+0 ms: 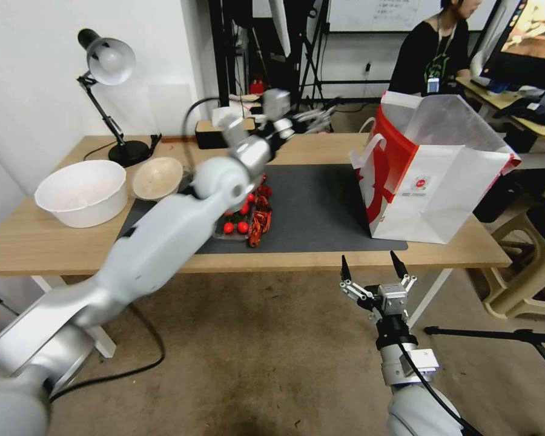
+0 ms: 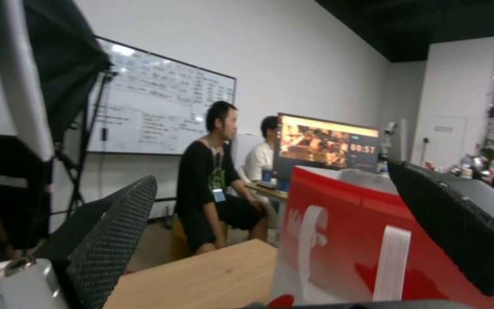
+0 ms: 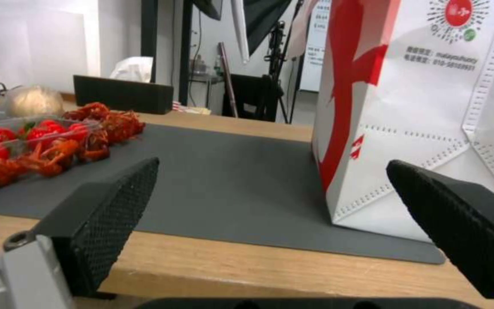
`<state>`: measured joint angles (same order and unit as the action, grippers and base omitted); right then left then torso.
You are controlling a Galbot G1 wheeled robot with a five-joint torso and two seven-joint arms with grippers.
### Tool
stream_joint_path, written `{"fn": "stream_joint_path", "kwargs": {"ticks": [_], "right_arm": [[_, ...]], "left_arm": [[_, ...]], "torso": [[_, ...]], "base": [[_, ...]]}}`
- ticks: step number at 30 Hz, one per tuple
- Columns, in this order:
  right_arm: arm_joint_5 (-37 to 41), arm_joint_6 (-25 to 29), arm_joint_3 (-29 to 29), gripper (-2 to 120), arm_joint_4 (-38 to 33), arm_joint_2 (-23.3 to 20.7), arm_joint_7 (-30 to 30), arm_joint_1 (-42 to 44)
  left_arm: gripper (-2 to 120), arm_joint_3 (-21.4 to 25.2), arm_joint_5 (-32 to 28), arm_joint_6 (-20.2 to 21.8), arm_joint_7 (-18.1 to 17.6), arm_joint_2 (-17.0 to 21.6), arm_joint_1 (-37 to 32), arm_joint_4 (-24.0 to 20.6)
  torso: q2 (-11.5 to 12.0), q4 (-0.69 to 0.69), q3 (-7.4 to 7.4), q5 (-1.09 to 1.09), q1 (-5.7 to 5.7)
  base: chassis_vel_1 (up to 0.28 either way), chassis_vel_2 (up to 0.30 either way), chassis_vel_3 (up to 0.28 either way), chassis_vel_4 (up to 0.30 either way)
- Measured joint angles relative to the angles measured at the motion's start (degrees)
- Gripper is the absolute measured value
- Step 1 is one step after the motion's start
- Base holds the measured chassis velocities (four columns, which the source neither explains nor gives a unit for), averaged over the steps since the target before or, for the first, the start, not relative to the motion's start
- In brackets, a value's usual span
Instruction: Pick up the trash from the table and place it into the takeout bag.
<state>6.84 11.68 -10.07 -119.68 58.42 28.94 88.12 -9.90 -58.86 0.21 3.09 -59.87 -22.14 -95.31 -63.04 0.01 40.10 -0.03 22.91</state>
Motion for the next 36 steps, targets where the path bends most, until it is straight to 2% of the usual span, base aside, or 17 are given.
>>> {"fn": "stream_joint_path", "kwargs": {"ticks": [1,2,5,6,10,11,14,15,17,18,20,25,26,28,30,31,36], "right_arm": [[0.0,0.0,0.1,100,0.1,0.0,0.0,0.0],[0.0,0.0,0.1,100,0.1,0.0,0.0,0.0],[-0.1,0.1,0.2,100,0.1,-0.1,0.0,0.0],[-0.1,0.1,0.2,100,0.1,-0.1,0.0,0.0],[-0.1,0.1,0.4,100,0.1,-0.1,-0.1,-0.3],[-0.1,0.1,0.4,100,0.1,-0.1,-0.1,-0.3],[-0.1,0.1,0.5,100,0.1,-0.1,-0.1,-0.4],[-0.1,0.1,0.5,100,0.1,-0.1,-0.1,-0.4],[-0.2,0.1,0.6,100,0.2,-0.1,-0.1,-0.5],[-0.2,0.1,0.6,100,0.2,-0.1,-0.1,-0.5],[-0.2,0.1,0.6,100,0.3,-0.1,-0.1,-0.7],[-0.2,0.1,0.6,100,0.3,-0.2,-0.1,-0.8],[-0.2,0.1,0.6,100,0.4,-0.2,-0.1,-0.8],[-0.2,0.1,0.6,100,0.4,-0.2,-0.1,-0.8],[-0.2,0.1,0.6,100,0.5,-0.1,-0.1,-0.7],[-0.2,0.1,0.6,100,0.5,-0.1,-0.1,-0.7],[-0.2,0.2,0.8,100,0.6,0.2,-0.1,-0.6]], "left_arm": [[100,1.7,0.4,0.0,-0.1,1.2,-2.5,-1.9],[100,1.7,0.4,0.0,-0.1,1.2,-2.5,-1.9],[100,7.6,2.6,0.4,-0.7,3.6,-10.6,-6.9],[100,7.6,2.6,0.4,-0.7,3.6,-10.6,-6.9],[100,15.9,6.2,0.9,-1.7,6.2,-20.3,-12.1],[100,15.9,6.2,0.9,-1.7,6.2,-20.3,-12.1],[100,21.1,10.2,0.4,-3.2,7.3,-28.3,-15.6],[100,21.1,10.2,0.4,-3.2,7.3,-28.3,-15.6],[100,24.9,14.4,0.6,-4.8,6.1,-34.8,-18.0],[100,24.9,14.4,0.6,-4.8,6.1,-34.8,-18.0],[100,28.8,19.8,1.0,-6.5,3.7,-40.7,-20.0],[100,30.7,22.6,1.1,-7.3,2.6,-43.6,-20.9],[100,32.9,25.6,1.2,-8.2,1.3,-46.2,-21.8],[100,34.0,27.1,1.2,-8.6,0.7,-47.6,-22.2],[100,38.2,32.9,1.2,-10.0,-1.5,-52.1,-23.8],[100,38.2,32.9,1.2,-10.0,-1.5,-52.1,-23.8],[100,44.2,39.5,-0.2,-11.4,-5.1,-60.1,-25.9]], "torso": [[0.0,0.0,0.0,0.03,0.0],[0.0,0.0,0.0,0.03,0.0],[0.0,-0.01,0.01,0.01,0.0],[0.0,-0.01,0.01,0.01,0.0],[0.0,0.0,0.0,0.03,0.0],[0.0,0.0,0.0,0.03,0.0],[0.0,0.0,0.0,0.03,0.0],[0.0,0.0,0.0,0.03,0.0],[0.0,-0.01,0.0,0.01,0.0],[0.0,-0.01,0.0,0.01,0.0],[0.0,0.0,0.0,0.02,0.0],[0.0,-0.01,0.0,0.04,0.0],[0.0,0.0,0.0,0.01,0.0],[0.0,-0.01,0.0,0.02,0.0],[0.0,-0.01,0.0,0.02,0.0],[0.0,-0.01,0.0,0.02,0.0],[0.0,0.0,0.0,0.03,0.0]], "base": [[0.0,0.0,0.0,0.0],[0.0,0.0,0.0,0.0],[0.0,0.0,0.0,0.0],[0.0,0.0,0.0,0.0],[0.0,0.0,0.0,0.0],[0.0,0.0,0.0,0.0],[0.0,0.0,0.0,0.0],[0.0,0.0,0.0,0.0],[0.0,0.0,0.0,0.0],[0.0,0.0,0.0,0.0],[0.0,0.0,0.0,0.0],[0.0,0.0,0.0,0.0],[0.0,0.0,0.0,0.0],[0.0,0.0,0.0,0.0],[0.0,0.0,0.0,0.0],[0.0,0.0,0.0,0.0],[0.0,0.0,0.0,0.0]]}}
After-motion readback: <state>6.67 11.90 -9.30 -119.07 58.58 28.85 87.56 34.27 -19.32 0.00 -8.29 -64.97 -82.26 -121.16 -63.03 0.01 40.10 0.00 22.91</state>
